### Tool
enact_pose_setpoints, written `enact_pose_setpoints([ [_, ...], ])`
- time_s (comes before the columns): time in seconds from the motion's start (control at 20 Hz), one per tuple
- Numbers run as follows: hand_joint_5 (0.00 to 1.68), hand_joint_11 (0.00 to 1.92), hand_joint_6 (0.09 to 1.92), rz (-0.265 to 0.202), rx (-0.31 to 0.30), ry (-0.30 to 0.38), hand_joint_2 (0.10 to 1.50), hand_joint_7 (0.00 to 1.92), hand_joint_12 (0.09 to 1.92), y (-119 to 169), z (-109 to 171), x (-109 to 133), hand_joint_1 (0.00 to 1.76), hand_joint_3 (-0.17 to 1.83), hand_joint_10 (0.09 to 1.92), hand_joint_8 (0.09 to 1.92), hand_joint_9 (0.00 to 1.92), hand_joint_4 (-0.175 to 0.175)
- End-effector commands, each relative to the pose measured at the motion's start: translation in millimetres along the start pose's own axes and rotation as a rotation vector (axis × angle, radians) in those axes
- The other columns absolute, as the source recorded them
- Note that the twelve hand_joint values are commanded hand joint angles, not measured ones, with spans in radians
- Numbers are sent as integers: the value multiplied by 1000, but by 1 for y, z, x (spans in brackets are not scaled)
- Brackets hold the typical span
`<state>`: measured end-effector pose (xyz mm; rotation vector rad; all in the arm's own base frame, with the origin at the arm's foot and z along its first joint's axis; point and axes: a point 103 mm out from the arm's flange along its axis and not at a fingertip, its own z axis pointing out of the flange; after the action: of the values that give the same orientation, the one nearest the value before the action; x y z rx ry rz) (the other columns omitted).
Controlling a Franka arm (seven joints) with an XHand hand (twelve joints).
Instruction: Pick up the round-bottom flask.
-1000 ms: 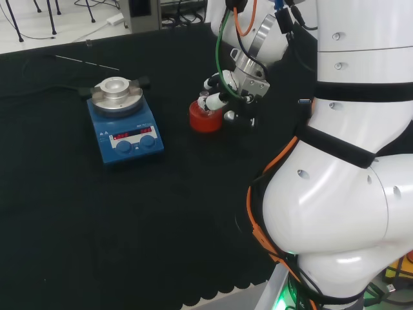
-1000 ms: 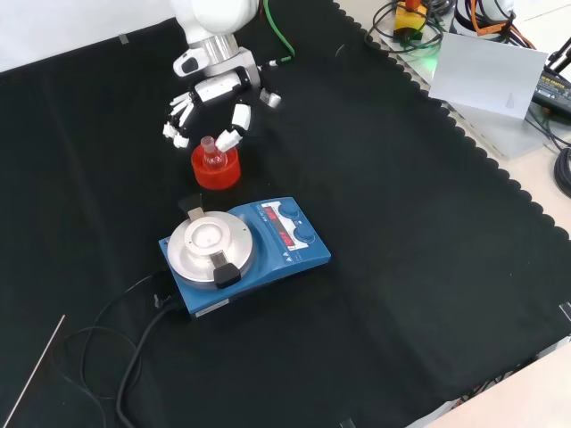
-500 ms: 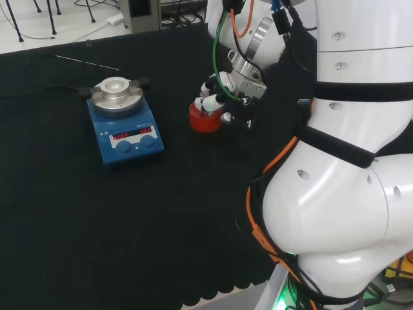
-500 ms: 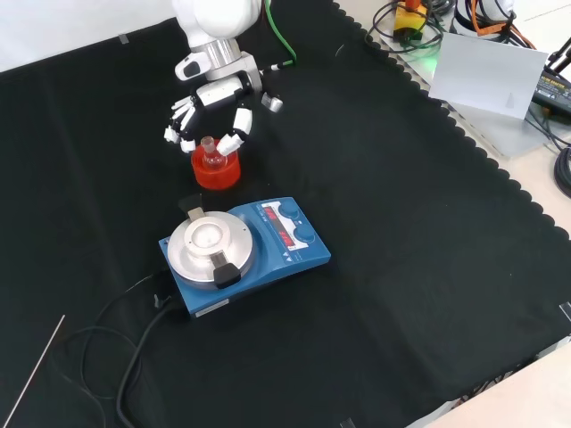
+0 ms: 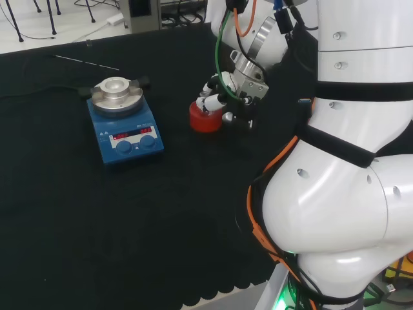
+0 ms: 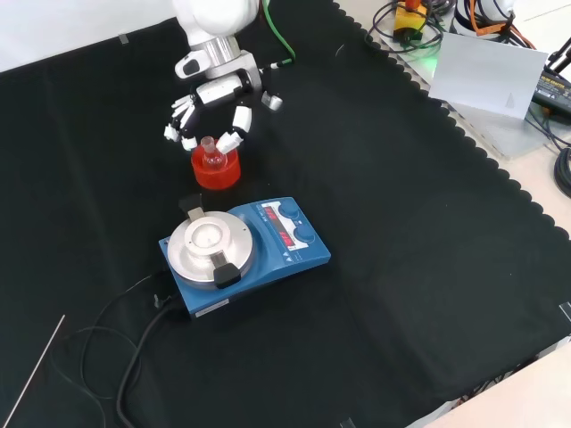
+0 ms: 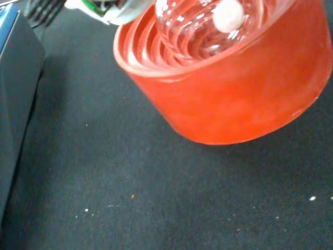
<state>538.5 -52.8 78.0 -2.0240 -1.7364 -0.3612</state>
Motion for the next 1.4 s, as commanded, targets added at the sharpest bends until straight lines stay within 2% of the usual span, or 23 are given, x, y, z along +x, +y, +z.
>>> enact_pose_setpoints([
  [0.05,631,0,786,1,-2,-3,655,187,1293,0,1,1,861,737,616,563,346,-31],
  [0.55,860,0,977,-4,-25,-12,694,208,1321,2,-3,2,871,721,620,575,371,-46],
  [0.6,891,0,1035,-4,-28,-14,773,210,1328,2,-3,3,917,622,623,580,375,34],
  [0.65,912,0,1075,-5,-32,-16,854,212,1336,2,-3,2,953,507,624,584,380,98],
  [0.7,925,0,1097,-6,-32,-18,906,216,1342,2,-3,2,975,430,625,587,385,136],
  [0.8,941,5,1107,-9,-43,-31,947,227,1353,2,-4,4,995,364,624,590,396,167],
  [0.95,975,37,1102,-8,-73,-58,889,269,1351,2,-6,5,1018,464,602,574,433,175],
  [1.15,1002,103,1163,-7,-87,-63,760,337,1342,1,-11,8,1044,721,577,565,497,155],
  [1.4,1016,126,1182,9,-79,-40,715,358,1339,-2,-22,14,1058,805,570,563,517,134],
])
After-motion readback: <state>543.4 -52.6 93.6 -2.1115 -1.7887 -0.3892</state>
